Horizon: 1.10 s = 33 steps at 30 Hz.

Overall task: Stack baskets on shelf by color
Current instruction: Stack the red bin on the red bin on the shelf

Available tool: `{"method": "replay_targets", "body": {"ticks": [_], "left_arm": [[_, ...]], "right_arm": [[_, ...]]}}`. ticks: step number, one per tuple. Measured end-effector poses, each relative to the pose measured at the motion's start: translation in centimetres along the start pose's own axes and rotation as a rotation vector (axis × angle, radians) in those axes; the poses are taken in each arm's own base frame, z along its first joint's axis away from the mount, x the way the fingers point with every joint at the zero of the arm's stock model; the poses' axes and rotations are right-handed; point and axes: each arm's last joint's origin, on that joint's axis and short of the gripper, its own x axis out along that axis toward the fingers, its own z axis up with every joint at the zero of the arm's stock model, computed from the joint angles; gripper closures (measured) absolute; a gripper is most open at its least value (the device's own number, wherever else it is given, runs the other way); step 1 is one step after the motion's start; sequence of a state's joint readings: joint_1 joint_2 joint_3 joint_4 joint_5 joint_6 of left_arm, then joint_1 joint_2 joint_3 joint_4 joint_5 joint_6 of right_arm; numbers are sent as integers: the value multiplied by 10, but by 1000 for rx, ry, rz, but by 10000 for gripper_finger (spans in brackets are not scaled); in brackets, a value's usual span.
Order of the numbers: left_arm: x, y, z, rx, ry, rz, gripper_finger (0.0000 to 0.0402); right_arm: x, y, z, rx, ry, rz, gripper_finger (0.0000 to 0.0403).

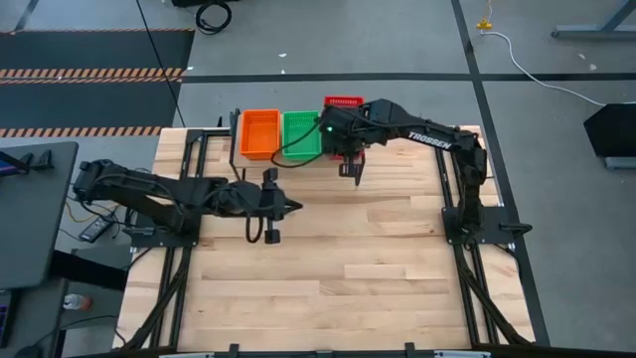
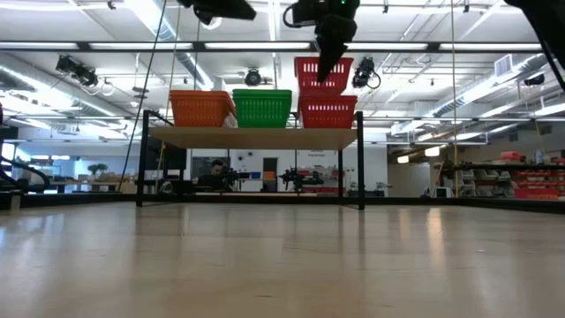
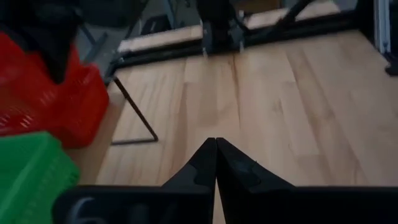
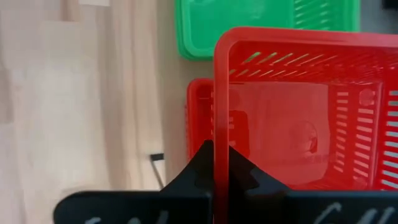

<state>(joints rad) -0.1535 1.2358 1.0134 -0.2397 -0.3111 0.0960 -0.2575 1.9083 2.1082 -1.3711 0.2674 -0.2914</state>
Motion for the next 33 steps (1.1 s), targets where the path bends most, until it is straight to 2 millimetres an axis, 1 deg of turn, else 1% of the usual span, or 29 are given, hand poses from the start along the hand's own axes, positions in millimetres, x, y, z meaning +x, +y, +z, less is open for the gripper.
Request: {"method": "replay_targets", "body": {"ticks": [3,7,11,17,24,29,33], "left_arm": [[-6,3,3,18,-15,36,383],[-12,7,5,14,-31,81,384],[-16,8,6,10,-43,82,390],[-16,8,6,9,-41,91,388],[-16,8,6,4,-35,100,391],[-16,8,6,4,-35,100,392],[-16,8,6,4,-35,100,385]], "right_arm": [[2,-5,-2,13,-5,47,394],[3,-8,-3,24,-3,53,394],[3,-9,-4,27,-4,59,387],[3,-8,-3,37,-15,99,381],[5,-11,-5,43,7,67,381],[6,-14,-6,52,10,63,370],[6,-15,-6,66,15,47,358]]}}
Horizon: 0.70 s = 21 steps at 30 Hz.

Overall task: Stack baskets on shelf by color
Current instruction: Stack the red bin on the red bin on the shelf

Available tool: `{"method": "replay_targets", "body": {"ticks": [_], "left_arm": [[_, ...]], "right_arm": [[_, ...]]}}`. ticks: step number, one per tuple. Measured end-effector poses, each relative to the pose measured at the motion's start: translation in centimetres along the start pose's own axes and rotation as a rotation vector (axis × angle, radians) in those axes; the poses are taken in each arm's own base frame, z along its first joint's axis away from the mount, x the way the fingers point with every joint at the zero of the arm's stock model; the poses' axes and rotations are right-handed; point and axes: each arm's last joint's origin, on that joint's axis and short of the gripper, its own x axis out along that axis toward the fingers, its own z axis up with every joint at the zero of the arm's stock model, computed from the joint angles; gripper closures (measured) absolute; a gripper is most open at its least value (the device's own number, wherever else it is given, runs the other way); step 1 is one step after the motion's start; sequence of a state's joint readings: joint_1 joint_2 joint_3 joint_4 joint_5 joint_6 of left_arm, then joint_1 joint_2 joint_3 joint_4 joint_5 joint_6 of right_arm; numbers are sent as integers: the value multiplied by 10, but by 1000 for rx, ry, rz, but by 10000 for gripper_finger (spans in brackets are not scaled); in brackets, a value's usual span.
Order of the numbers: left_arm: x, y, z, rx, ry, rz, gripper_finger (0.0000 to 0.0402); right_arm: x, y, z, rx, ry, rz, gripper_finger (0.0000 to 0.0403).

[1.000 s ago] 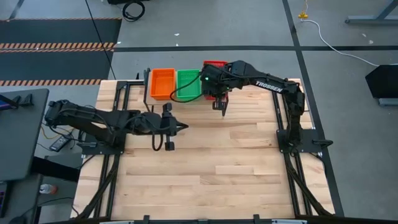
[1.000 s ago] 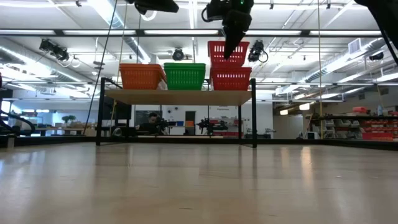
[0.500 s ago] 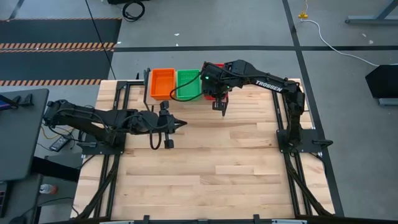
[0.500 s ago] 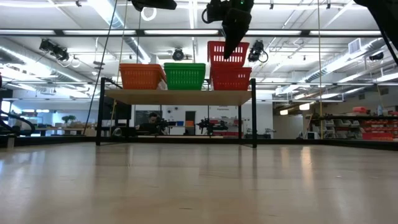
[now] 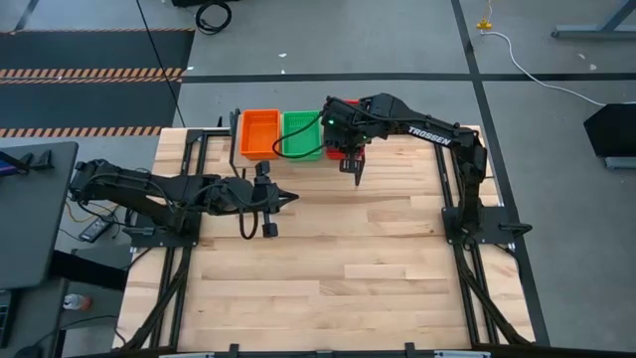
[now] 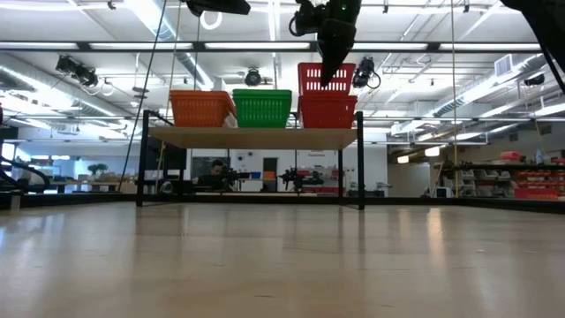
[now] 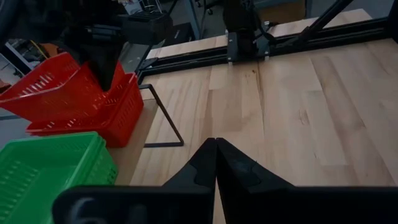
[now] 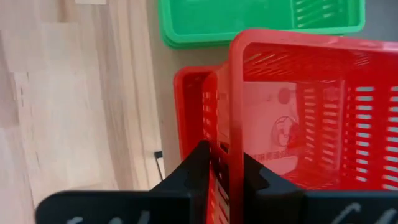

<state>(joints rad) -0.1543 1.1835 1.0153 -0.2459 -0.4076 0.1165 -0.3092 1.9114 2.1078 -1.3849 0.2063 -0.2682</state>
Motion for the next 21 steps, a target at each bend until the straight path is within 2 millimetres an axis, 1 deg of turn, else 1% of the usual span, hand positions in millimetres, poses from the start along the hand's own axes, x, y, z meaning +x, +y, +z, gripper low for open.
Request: {"method": "replay_targets", "body": {"ticks": [8,14,18,21], "left_arm": [[0,0,0,0,0,0,393],[0,0,0,-1,1,0,385],[0,0,0,-2,1,0,387],[0,0,0,-2,1,0,392]], "right_arm": [[0,-1,0,12,0,-4,325],[1,-1,2,16,-15,-8,300],[11,2,1,14,5,0,287],[23,4,-1,5,33,-9,280]]}}
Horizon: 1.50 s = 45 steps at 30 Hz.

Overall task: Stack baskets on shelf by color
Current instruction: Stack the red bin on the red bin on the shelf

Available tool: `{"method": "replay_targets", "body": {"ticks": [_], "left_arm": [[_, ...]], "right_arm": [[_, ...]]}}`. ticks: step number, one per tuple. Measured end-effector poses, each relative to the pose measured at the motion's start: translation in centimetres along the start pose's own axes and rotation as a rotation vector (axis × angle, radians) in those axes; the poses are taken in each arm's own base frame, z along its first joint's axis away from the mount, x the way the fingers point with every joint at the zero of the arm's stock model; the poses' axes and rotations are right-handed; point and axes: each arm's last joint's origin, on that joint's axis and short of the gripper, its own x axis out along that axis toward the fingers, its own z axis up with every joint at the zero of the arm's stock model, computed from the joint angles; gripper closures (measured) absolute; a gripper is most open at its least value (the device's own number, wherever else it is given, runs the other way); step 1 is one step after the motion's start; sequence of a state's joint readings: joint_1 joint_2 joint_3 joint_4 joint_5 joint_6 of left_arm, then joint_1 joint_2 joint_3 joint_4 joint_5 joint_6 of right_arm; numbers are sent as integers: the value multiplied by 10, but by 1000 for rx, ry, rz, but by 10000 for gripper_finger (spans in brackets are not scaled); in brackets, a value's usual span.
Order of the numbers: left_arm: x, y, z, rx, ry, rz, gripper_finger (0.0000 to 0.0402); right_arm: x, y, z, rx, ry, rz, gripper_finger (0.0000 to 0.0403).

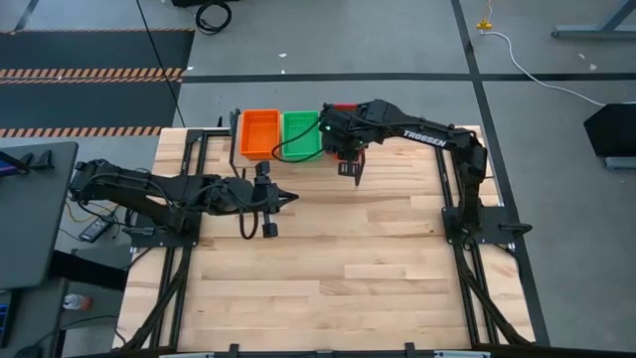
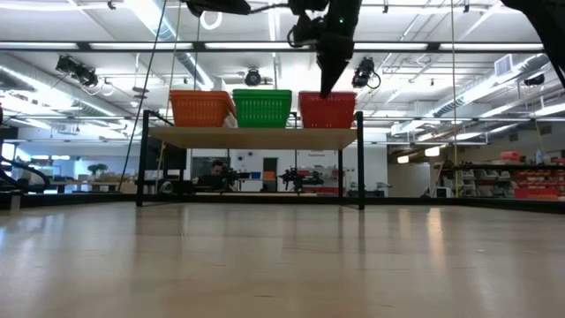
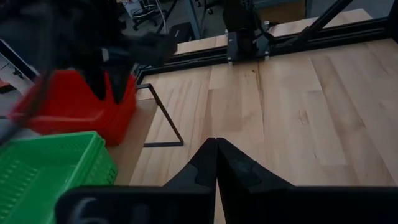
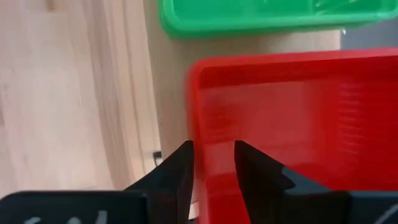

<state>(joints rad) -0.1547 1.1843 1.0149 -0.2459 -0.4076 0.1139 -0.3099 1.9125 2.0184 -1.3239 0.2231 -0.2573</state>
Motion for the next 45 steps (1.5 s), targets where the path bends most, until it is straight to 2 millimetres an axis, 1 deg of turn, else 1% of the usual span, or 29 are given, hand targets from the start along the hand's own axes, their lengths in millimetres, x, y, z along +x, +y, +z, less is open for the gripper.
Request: {"method": "replay_targets", "body": {"ticks": [2,4,9,15,22,28,32,36,39,45], "left_arm": [[0,0,0,1,0,0,393],[0,0,0,1,2,0,391],[0,0,0,1,2,0,385],[0,0,0,2,2,0,393],[0,0,0,2,2,0,384],[0,0,0,2,3,0,391],[0,0,0,2,3,0,392],[0,0,0,2,3,0,385],[0,0,0,2,3,0,383],[0,0,-1,5,8,-1,392]], "right_arm": [[6,2,-3,-10,39,-7,279],[8,2,-2,-11,35,-13,278],[4,1,-1,-11,22,-13,278],[4,1,-2,-12,21,-2,278],[4,3,-2,7,17,60,279],[2,11,-6,-6,66,103,280],[1,17,-4,-3,58,106,279],[0,22,-2,-14,42,102,280],[-1,22,-2,-26,49,67,279],[-4,20,-3,-39,48,23,280]]}}
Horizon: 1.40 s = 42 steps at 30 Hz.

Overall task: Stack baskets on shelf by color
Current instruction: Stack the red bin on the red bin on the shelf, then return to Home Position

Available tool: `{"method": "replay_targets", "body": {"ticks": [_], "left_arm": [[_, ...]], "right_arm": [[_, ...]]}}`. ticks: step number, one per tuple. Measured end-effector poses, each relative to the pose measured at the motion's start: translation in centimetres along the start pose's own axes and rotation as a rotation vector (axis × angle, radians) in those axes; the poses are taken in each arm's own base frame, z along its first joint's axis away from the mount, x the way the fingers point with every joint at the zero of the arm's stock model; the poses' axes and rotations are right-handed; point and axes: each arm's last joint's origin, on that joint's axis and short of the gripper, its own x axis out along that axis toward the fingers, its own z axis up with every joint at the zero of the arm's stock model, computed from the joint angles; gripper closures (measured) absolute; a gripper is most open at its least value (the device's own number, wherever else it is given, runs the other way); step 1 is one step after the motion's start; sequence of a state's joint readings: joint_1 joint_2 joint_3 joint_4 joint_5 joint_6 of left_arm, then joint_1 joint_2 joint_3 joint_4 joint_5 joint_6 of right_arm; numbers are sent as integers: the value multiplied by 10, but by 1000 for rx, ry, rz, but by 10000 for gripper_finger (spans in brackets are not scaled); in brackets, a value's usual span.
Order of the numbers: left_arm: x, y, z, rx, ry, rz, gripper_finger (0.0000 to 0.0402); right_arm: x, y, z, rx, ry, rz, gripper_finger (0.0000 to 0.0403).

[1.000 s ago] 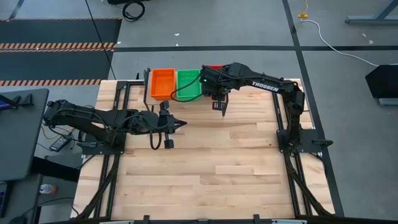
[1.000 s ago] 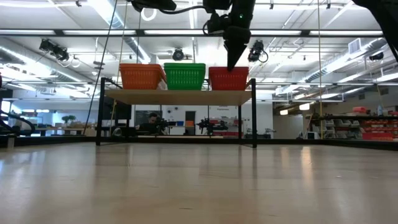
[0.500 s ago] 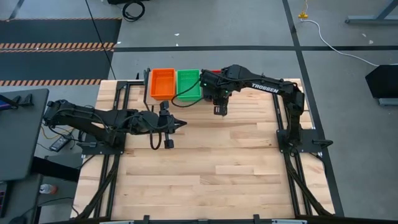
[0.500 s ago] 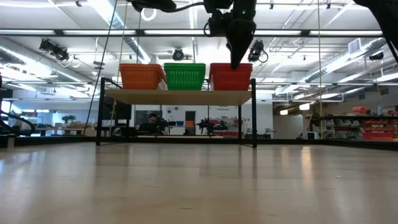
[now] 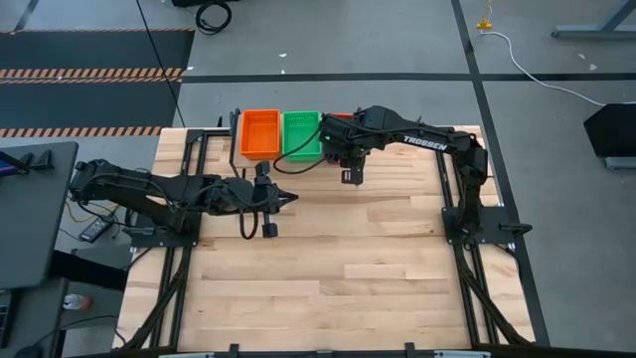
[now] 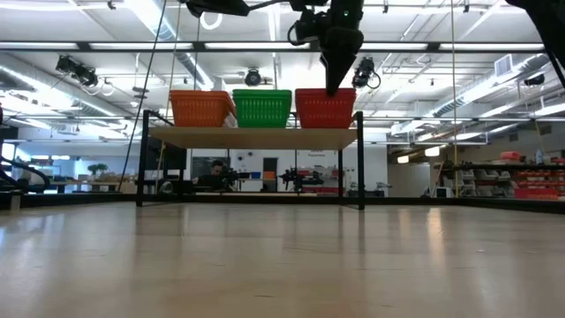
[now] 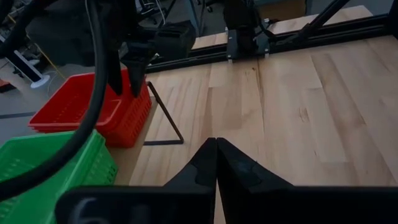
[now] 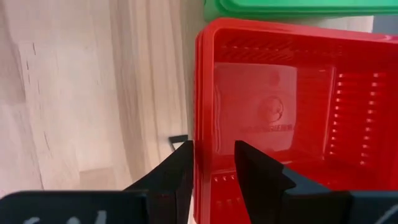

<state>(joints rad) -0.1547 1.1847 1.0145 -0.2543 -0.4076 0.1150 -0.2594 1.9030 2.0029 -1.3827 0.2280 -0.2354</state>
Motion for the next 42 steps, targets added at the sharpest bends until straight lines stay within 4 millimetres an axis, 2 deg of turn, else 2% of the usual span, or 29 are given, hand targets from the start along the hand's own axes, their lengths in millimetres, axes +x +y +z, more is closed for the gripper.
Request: {"method": "replay_targets", "body": {"ticks": [9,17,23,28,31,34,42], "left_arm": [[0,0,-1,3,7,-1,385],[0,0,-2,7,16,-2,393],[0,0,-4,44,38,7,385],[6,0,-9,76,-56,-1,393],[8,8,-18,38,-96,-33,397],[2,16,-25,-27,-108,-83,396],[-37,33,-36,-117,-160,-94,397]], "right_arm": [[2,-9,-2,16,20,-72,280],[-6,4,-1,-18,-2,-55,280],[-40,18,-9,23,-100,-52,280],[-72,30,-15,119,-252,32,280],[-86,35,-23,144,-291,37,281],[-92,43,-35,173,-310,52,283],[-82,67,-87,228,-413,99,312]]}}
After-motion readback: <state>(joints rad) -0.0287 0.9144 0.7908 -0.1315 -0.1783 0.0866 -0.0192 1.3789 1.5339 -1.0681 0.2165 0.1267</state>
